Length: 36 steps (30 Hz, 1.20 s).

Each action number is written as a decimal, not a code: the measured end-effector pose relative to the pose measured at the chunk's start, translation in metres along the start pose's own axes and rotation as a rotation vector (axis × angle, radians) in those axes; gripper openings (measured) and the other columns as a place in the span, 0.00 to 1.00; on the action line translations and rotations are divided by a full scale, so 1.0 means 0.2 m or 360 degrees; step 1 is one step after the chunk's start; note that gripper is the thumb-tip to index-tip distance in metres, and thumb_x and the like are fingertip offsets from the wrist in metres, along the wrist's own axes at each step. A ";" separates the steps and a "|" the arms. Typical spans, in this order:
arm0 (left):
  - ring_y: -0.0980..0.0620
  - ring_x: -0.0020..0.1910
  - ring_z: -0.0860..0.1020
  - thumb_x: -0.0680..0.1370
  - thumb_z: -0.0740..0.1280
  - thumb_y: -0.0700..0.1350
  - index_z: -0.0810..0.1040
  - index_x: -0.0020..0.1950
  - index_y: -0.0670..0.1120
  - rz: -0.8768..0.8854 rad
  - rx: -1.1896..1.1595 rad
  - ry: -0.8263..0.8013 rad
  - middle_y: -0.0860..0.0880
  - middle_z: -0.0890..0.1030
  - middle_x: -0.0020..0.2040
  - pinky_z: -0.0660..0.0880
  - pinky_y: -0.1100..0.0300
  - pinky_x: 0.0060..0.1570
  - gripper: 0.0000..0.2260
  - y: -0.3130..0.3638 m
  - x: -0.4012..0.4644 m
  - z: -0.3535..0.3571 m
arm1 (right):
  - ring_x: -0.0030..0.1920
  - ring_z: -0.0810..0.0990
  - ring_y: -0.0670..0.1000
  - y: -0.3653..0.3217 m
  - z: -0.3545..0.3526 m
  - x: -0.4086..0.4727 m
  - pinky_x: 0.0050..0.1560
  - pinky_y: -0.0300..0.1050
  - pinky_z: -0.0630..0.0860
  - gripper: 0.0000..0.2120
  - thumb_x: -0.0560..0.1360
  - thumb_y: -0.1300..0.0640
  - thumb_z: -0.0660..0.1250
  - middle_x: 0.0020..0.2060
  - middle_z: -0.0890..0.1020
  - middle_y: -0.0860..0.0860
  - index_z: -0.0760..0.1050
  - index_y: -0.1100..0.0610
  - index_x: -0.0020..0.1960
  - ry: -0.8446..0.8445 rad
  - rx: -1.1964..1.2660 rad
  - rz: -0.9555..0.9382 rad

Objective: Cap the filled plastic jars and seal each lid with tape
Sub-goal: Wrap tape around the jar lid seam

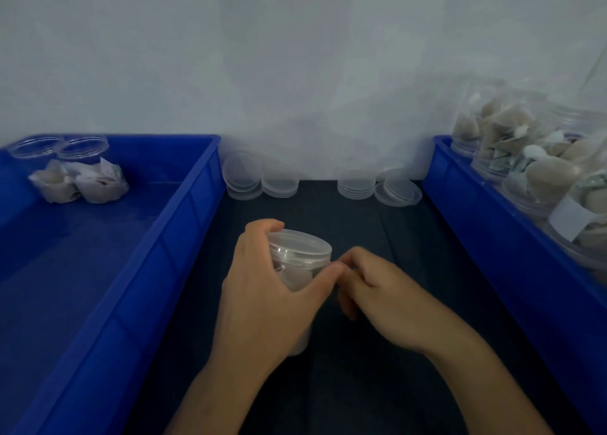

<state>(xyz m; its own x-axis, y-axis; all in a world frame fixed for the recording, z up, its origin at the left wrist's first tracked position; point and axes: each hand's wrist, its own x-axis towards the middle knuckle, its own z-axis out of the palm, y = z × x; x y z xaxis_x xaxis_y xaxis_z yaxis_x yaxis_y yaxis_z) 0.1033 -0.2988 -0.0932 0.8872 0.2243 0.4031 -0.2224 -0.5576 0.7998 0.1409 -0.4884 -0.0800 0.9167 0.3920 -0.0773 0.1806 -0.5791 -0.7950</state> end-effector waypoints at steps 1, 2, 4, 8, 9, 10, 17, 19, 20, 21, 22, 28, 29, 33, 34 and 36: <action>0.69 0.57 0.75 0.62 0.73 0.76 0.62 0.63 0.70 -0.0004 -0.0005 0.0005 0.63 0.74 0.59 0.74 0.72 0.43 0.36 0.00 0.00 0.00 | 0.35 0.80 0.41 0.00 -0.01 -0.01 0.38 0.39 0.74 0.16 0.85 0.38 0.56 0.38 0.84 0.44 0.76 0.45 0.50 -0.0059 -0.0003 -0.0009; 0.69 0.57 0.75 0.62 0.73 0.75 0.62 0.62 0.70 -0.0009 -0.0010 0.0014 0.63 0.74 0.58 0.74 0.73 0.42 0.34 -0.01 0.00 -0.01 | 0.35 0.79 0.40 -0.01 -0.02 -0.01 0.37 0.36 0.73 0.17 0.86 0.39 0.56 0.36 0.84 0.44 0.76 0.45 0.47 -0.0120 0.0003 -0.0032; 0.69 0.57 0.75 0.62 0.72 0.75 0.63 0.60 0.72 -0.0017 -0.0011 0.0032 0.65 0.74 0.56 0.74 0.73 0.42 0.32 -0.02 0.00 -0.01 | 0.34 0.77 0.39 -0.03 -0.03 -0.03 0.36 0.33 0.72 0.18 0.86 0.40 0.55 0.35 0.82 0.44 0.77 0.45 0.45 -0.0183 0.0028 -0.0084; 0.71 0.56 0.74 0.62 0.71 0.76 0.63 0.58 0.75 0.0022 0.0030 0.0065 0.68 0.72 0.55 0.74 0.73 0.41 0.29 -0.02 0.02 -0.02 | 0.32 0.76 0.44 -0.04 -0.05 -0.04 0.35 0.45 0.74 0.19 0.86 0.38 0.56 0.34 0.79 0.46 0.78 0.44 0.45 -0.0016 -0.0043 -0.0155; 0.71 0.56 0.74 0.62 0.71 0.76 0.63 0.59 0.74 0.0028 0.0062 0.0067 0.67 0.73 0.54 0.73 0.71 0.40 0.30 -0.03 0.02 -0.03 | 0.32 0.76 0.46 -0.04 -0.04 -0.04 0.36 0.50 0.74 0.20 0.86 0.37 0.57 0.34 0.79 0.48 0.79 0.47 0.46 0.0058 -0.0105 -0.0179; 0.71 0.55 0.74 0.62 0.71 0.76 0.63 0.59 0.73 0.0027 0.0085 0.0073 0.66 0.73 0.54 0.72 0.70 0.40 0.30 -0.03 0.02 -0.03 | 0.32 0.75 0.47 -0.04 -0.04 -0.04 0.36 0.51 0.74 0.22 0.86 0.37 0.57 0.33 0.78 0.49 0.79 0.50 0.45 0.0123 -0.0166 -0.0217; 0.63 0.52 0.78 0.64 0.74 0.72 0.67 0.57 0.67 0.0108 0.0075 0.0092 0.64 0.75 0.51 0.75 0.72 0.45 0.27 -0.01 0.00 -0.04 | 0.31 0.77 0.50 -0.05 -0.02 -0.05 0.33 0.46 0.72 0.23 0.83 0.38 0.57 0.29 0.78 0.48 0.75 0.50 0.37 0.0377 -0.0431 -0.0404; 0.62 0.51 0.79 0.64 0.74 0.71 0.67 0.56 0.65 0.0112 0.0083 0.0081 0.61 0.77 0.50 0.76 0.68 0.41 0.27 0.01 -0.01 -0.03 | 0.31 0.77 0.50 -0.05 -0.01 -0.04 0.33 0.46 0.73 0.21 0.83 0.40 0.58 0.27 0.77 0.47 0.75 0.49 0.37 0.0421 -0.0511 -0.0456; 0.61 0.50 0.80 0.64 0.74 0.71 0.67 0.56 0.65 0.0105 0.0094 0.0088 0.61 0.77 0.50 0.76 0.66 0.39 0.28 0.02 -0.02 -0.03 | 0.30 0.77 0.50 -0.05 -0.01 -0.04 0.33 0.46 0.73 0.21 0.84 0.41 0.58 0.27 0.77 0.47 0.75 0.49 0.37 0.0437 -0.0555 -0.0479; 0.61 0.49 0.80 0.63 0.74 0.71 0.67 0.56 0.65 0.0099 0.0107 0.0099 0.60 0.78 0.49 0.76 0.65 0.39 0.28 0.03 -0.02 -0.03 | 0.30 0.77 0.50 -0.05 -0.01 -0.04 0.32 0.45 0.73 0.20 0.84 0.41 0.58 0.26 0.76 0.47 0.75 0.49 0.37 0.0463 -0.0591 -0.0507; 0.62 0.49 0.80 0.63 0.74 0.71 0.67 0.55 0.65 0.0092 0.0115 0.0109 0.61 0.78 0.49 0.76 0.65 0.38 0.27 0.03 -0.02 -0.03 | 0.30 0.77 0.50 -0.05 0.00 -0.03 0.32 0.45 0.73 0.21 0.83 0.41 0.58 0.26 0.75 0.46 0.75 0.49 0.37 0.0490 -0.0611 -0.0530; 0.66 0.48 0.82 0.63 0.74 0.68 0.73 0.54 0.61 -0.0048 -0.0202 0.0007 0.69 0.80 0.54 0.76 0.74 0.41 0.24 0.02 0.00 -0.09 | 0.28 0.76 0.52 -0.06 -0.01 -0.04 0.29 0.50 0.73 0.21 0.82 0.40 0.58 0.26 0.75 0.47 0.74 0.47 0.35 0.0541 -0.0448 -0.0681; 0.63 0.47 0.84 0.63 0.74 0.67 0.75 0.53 0.61 -0.0112 -0.0272 -0.0017 0.66 0.82 0.52 0.77 0.72 0.40 0.23 0.01 0.01 -0.10 | 0.27 0.75 0.52 -0.06 -0.02 -0.04 0.29 0.50 0.73 0.21 0.82 0.40 0.59 0.26 0.75 0.48 0.74 0.47 0.35 0.0514 -0.0333 -0.0712; 0.45 0.46 0.87 0.61 0.75 0.62 0.83 0.49 0.54 -0.0444 -0.0755 -0.0176 0.48 0.86 0.48 0.84 0.54 0.42 0.21 -0.01 0.03 -0.15 | 0.25 0.69 0.48 -0.07 -0.02 -0.05 0.26 0.43 0.68 0.23 0.80 0.42 0.63 0.25 0.72 0.51 0.73 0.56 0.33 0.0402 0.0089 -0.0742; 0.41 0.47 0.86 0.62 0.76 0.61 0.84 0.52 0.50 -0.0588 -0.0988 -0.0287 0.43 0.87 0.50 0.85 0.47 0.44 0.24 -0.02 0.03 -0.16 | 0.25 0.68 0.45 -0.07 -0.03 -0.05 0.26 0.41 0.66 0.21 0.80 0.47 0.65 0.24 0.70 0.50 0.71 0.56 0.32 0.0431 0.0182 -0.0730; 0.38 0.49 0.85 0.63 0.80 0.60 0.84 0.60 0.41 -0.0858 -0.1828 -0.0657 0.38 0.85 0.56 0.84 0.43 0.50 0.32 -0.02 0.03 -0.21 | 0.23 0.65 0.43 -0.04 -0.07 -0.03 0.28 0.41 0.63 0.20 0.81 0.56 0.67 0.22 0.64 0.46 0.69 0.55 0.31 0.0612 0.0599 -0.0675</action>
<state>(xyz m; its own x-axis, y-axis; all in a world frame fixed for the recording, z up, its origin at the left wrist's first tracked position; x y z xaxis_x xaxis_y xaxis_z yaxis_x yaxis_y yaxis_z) 0.0937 -0.2614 -0.0760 0.9825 -0.1679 -0.0801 0.1613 0.5547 0.8163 0.1385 -0.4960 -0.0640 0.8680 0.2080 0.4508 0.4796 -0.1165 -0.8697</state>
